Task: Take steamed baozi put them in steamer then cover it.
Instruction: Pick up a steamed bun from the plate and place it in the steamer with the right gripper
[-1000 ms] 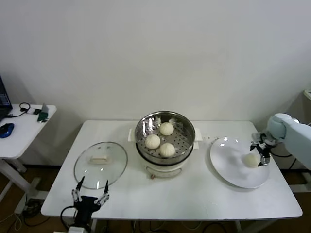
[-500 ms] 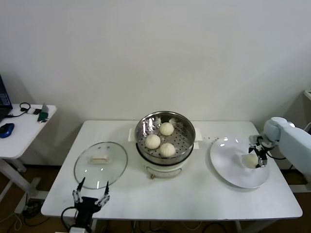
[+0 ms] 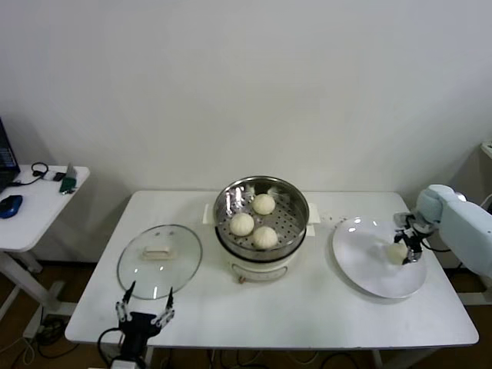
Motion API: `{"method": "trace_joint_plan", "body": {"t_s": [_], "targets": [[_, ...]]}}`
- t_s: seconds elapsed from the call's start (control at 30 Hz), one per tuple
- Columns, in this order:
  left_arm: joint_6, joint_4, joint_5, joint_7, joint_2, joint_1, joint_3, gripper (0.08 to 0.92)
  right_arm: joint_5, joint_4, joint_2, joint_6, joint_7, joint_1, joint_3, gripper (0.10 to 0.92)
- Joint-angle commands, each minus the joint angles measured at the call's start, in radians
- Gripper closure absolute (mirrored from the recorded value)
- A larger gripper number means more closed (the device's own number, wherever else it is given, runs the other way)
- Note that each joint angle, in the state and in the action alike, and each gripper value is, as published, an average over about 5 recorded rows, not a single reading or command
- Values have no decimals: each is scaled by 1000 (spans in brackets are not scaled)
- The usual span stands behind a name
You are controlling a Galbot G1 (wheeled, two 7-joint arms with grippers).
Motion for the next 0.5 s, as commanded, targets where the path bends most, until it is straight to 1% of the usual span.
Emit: {"method": "trace_joint_plan", "body": {"t_s": [0.03, 0.17, 0.3, 0.37, 0.5], "targets": [[0, -2, 4, 0, -4, -1, 4, 177, 143, 35, -14, -40, -3, 54, -81, 338], [1, -6, 7, 2, -6, -2, 10, 177, 334, 95, -30, -97, 4, 189, -222, 338], [2, -15, 11, 6, -5, 2, 16, 177, 543, 175, -25, -163, 17, 376, -433, 338], [2, -17, 11, 7, -3, 1, 19, 177, 667, 216, -9, -196, 21, 479, -544, 338], [4, -17, 11, 7, 6, -8, 32, 177, 840, 260, 45, -235, 28, 655, -700, 338]]}}
